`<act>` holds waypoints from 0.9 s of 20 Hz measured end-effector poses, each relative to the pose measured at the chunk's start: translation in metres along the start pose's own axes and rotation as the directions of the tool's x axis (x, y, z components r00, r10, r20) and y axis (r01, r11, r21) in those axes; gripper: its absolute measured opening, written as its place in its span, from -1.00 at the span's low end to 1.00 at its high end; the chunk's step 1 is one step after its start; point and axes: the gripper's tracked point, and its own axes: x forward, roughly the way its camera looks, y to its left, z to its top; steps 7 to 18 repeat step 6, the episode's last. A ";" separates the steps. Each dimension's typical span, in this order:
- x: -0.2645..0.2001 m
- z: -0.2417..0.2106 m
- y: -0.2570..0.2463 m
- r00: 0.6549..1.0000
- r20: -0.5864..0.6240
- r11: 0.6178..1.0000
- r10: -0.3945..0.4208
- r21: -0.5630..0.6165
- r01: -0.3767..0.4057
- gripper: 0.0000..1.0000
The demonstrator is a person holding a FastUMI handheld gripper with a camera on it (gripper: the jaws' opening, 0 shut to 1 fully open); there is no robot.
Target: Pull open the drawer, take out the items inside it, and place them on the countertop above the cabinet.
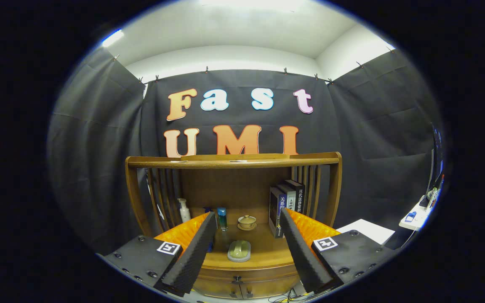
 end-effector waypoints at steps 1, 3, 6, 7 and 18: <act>-0.001 0.001 0.001 1.000 0.000 1.000 0.000 -0.001 0.000 0.99; -0.003 0.001 0.004 1.000 -0.002 1.000 0.002 -0.004 -0.002 0.99; -0.002 0.001 0.006 1.000 -0.001 1.000 0.001 -0.005 -0.001 0.99; -0.002 0.001 0.006 1.000 -0.001 1.000 0.001 -0.005 -0.001 0.99; -0.002 0.001 0.006 1.000 -0.001 1.000 0.001 -0.005 -0.001 0.99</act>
